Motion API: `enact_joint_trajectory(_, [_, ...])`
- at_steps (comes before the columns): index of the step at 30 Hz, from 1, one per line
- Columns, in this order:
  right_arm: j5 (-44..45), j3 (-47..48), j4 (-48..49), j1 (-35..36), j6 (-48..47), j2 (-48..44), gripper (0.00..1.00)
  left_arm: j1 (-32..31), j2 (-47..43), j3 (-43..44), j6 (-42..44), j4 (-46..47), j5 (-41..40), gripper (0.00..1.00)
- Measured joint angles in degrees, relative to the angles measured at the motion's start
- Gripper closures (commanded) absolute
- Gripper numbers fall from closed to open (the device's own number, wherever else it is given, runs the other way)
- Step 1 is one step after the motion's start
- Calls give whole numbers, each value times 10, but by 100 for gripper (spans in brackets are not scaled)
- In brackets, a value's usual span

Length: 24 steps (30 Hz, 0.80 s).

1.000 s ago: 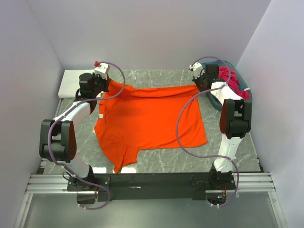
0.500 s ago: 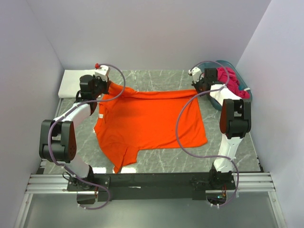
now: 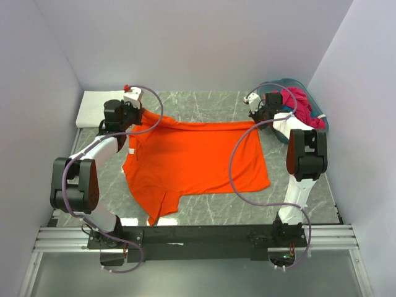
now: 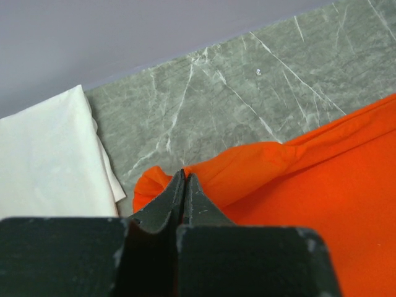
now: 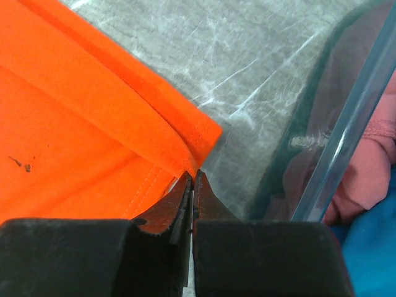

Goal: Fold and stack the t-shirts
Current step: Fold the tshirt

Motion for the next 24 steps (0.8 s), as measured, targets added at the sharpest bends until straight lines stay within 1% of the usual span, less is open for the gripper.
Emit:
enact_joint_trajectory(18, [-5,-26,4,-1,-24,-8,99,0,-13,-21,0,-10,6,100])
enact_joint_trajectory(24, [-5,-37,2,-1,-35,-11,99,0,-13,-23,0,-29,15,100])
